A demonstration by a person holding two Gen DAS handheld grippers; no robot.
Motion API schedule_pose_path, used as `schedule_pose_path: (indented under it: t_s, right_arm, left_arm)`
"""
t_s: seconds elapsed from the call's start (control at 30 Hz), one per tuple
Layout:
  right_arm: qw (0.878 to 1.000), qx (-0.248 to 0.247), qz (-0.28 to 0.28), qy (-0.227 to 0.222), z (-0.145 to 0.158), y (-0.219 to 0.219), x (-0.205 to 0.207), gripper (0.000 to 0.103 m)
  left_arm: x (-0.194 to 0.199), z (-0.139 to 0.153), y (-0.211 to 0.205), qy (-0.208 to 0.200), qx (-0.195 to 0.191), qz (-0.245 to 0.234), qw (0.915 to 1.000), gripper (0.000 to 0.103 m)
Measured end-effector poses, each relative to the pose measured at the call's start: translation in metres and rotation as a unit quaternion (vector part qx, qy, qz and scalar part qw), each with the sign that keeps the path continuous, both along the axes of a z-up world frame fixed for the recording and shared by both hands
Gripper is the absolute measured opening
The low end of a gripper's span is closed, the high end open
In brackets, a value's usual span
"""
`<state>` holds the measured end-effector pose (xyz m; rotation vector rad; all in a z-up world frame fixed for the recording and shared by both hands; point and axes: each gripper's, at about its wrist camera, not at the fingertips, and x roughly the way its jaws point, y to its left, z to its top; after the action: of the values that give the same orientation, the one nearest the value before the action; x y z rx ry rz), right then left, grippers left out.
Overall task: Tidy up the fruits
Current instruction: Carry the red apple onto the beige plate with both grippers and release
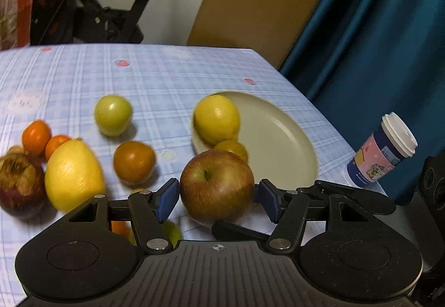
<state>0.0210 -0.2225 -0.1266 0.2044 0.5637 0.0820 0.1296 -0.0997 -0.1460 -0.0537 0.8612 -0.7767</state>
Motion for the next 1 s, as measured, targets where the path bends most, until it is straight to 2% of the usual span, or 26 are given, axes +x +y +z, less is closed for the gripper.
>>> schedule_pose_path:
  t_s: [0.53, 0.73, 0.8, 0.83, 1.0]
  right_arm:
    - [0.996, 0.012, -0.083, -0.026, 0.013, -0.033, -0.032, 0.057]
    - [0.992, 0.044, -0.117, 0.014, 0.0, -0.05, -0.029, 0.057]
    - [0.99, 0.059, -0.129, 0.016, -0.003, -0.057, -0.029, 0.056]
    - [0.989, 0.069, -0.129, 0.009, -0.003, -0.06, -0.03, 0.056]
    - [0.991, 0.058, -0.119, 0.001, 0.0, -0.06, -0.023, 0.056]
  left_arm:
    - [-0.008, 0.007, -0.066, -0.033, 0.04, -0.058, 0.997, 0.065]
    - [-0.009, 0.003, -0.088, -0.034, 0.051, -0.086, 0.9944, 0.065]
    - [-0.012, 0.001, -0.091, -0.052, 0.062, -0.086, 0.993, 0.065]
    - [-0.01, 0.0, -0.09, -0.048, 0.06, -0.081, 0.9937, 0.065]
    - [-0.004, 0.0, -0.084, -0.045, 0.055, -0.06, 0.9957, 0.065]
